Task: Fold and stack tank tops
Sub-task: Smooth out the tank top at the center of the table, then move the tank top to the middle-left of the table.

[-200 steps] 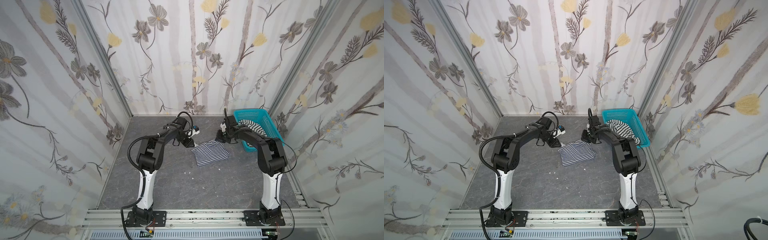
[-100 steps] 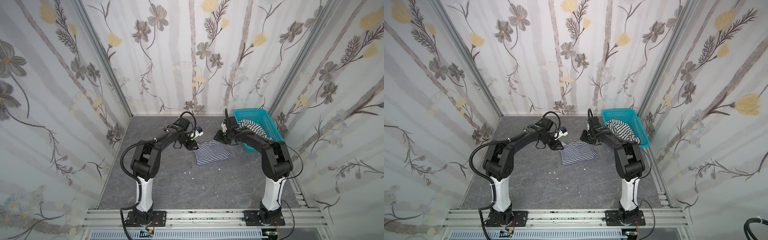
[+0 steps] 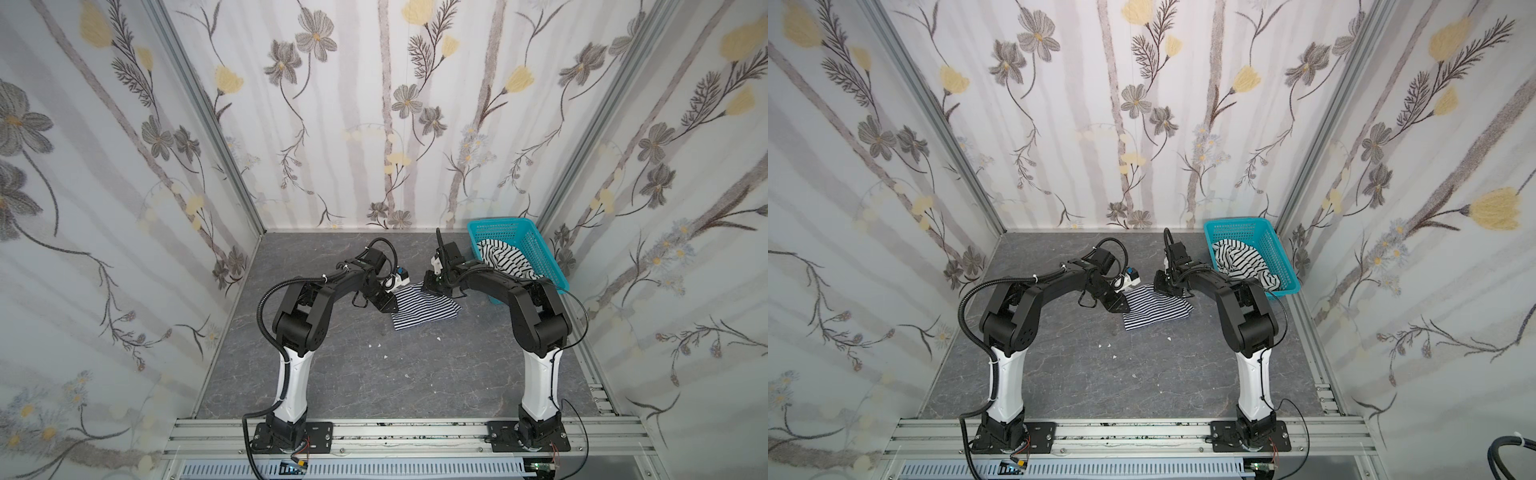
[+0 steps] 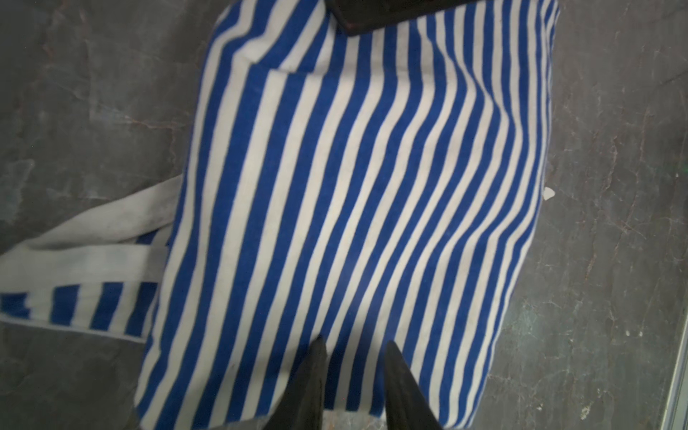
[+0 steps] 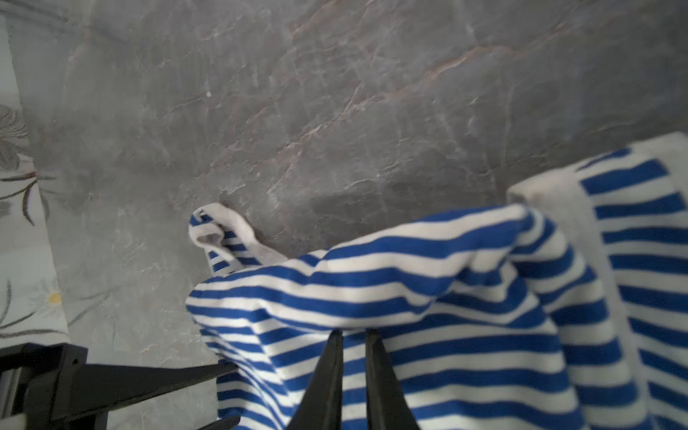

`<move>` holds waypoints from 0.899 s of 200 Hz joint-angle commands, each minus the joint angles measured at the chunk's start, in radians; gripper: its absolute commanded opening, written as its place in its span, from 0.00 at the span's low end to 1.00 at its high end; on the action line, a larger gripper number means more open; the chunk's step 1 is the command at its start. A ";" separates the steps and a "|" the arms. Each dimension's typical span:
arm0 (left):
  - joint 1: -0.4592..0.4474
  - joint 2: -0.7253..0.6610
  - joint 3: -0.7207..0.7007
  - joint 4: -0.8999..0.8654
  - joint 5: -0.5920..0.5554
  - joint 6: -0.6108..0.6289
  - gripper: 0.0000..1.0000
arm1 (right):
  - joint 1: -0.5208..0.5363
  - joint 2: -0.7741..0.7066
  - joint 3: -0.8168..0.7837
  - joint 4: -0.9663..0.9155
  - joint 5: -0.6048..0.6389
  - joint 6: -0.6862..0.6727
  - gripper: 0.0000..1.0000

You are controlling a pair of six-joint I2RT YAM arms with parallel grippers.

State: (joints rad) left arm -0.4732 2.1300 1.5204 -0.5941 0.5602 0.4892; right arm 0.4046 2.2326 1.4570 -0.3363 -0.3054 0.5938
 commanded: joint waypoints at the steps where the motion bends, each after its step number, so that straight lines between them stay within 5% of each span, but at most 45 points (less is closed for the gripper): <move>1: 0.001 0.027 0.015 0.022 -0.031 -0.017 0.29 | -0.025 0.027 0.029 0.033 0.011 0.016 0.15; 93: 0.001 0.102 0.030 0.040 -0.234 -0.065 0.28 | -0.086 0.083 0.060 -0.004 0.064 0.043 0.18; 142: 0.035 0.126 0.056 0.042 -0.325 -0.096 0.26 | -0.039 -0.140 -0.046 0.067 0.043 0.040 0.35; 180: 0.081 0.103 0.027 0.040 -0.433 -0.057 0.24 | -0.030 -0.303 -0.139 0.098 0.063 0.069 0.38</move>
State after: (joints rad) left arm -0.4202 2.2223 1.5883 -0.3882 0.3927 0.4152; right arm 0.3702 1.9965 1.3582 -0.2825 -0.2630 0.6411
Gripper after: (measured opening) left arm 0.244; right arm 0.380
